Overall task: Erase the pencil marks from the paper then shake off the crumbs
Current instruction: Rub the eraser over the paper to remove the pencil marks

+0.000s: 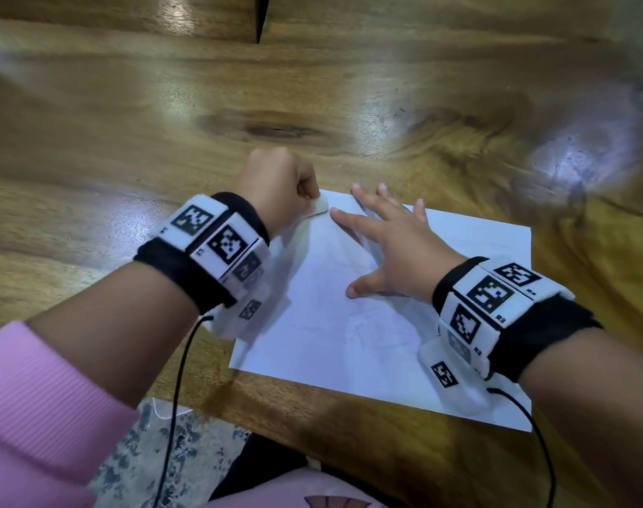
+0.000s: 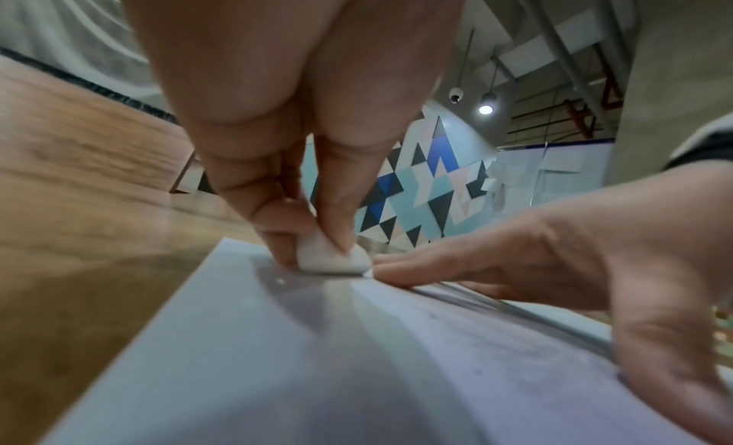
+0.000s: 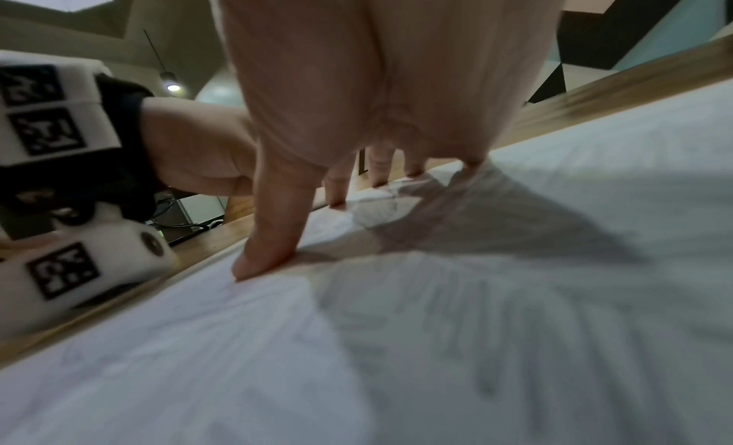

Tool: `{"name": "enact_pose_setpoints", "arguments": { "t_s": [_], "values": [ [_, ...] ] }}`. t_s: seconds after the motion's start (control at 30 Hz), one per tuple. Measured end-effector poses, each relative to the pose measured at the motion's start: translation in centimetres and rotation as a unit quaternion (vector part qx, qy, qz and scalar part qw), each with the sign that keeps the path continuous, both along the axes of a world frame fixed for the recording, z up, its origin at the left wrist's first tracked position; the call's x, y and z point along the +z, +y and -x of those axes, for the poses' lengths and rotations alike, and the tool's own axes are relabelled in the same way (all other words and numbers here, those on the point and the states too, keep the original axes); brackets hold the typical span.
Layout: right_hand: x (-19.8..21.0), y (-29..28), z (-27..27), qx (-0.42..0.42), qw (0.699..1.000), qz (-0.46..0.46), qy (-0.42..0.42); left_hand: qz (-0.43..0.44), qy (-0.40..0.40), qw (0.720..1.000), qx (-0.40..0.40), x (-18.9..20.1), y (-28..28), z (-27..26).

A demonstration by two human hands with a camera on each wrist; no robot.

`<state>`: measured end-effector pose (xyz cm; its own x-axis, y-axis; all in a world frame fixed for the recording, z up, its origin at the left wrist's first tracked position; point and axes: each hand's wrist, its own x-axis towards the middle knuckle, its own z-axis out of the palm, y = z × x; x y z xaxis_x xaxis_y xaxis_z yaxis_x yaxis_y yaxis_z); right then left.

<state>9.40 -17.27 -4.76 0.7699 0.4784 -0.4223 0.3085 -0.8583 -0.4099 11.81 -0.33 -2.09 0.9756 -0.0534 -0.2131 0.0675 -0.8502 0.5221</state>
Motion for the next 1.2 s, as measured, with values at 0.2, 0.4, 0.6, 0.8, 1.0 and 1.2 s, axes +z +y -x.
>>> {"name": "enact_pose_setpoints", "arguments": {
  "t_s": [0.2, 0.4, 0.6, 0.8, 1.0, 1.2],
  "values": [
    [0.1, 0.0, -0.1, 0.004, 1.000, 0.002, 0.003, -0.037, 0.088, 0.987, -0.125, 0.3, 0.7, 2.9],
    [0.3, 0.0, 0.0, 0.011, 1.000, 0.013, 0.001, -0.009, 0.005, 1.000, -0.026, 0.0, 0.0, 0.5],
    [0.0, -0.1, 0.2, 0.017, 1.000, 0.019, -0.008, -0.024, 0.066, 0.992, -0.105, 0.5, 0.4, 2.4],
    [-0.1, -0.1, 0.3, 0.030, 0.999, 0.039, -0.011, -0.030, 0.024, 0.996, -0.078, 0.2, -0.2, 3.0],
    [-0.2, -0.1, 0.2, 0.045, 0.997, 0.059, -0.010, -0.021, 0.029, 0.998, -0.042, 0.4, -0.3, 1.1],
    [-0.2, -0.1, 0.1, 0.047, 0.997, 0.062, -0.010, -0.046, 0.064, 0.985, -0.151, 0.5, -0.3, 4.5]
  ]
}}
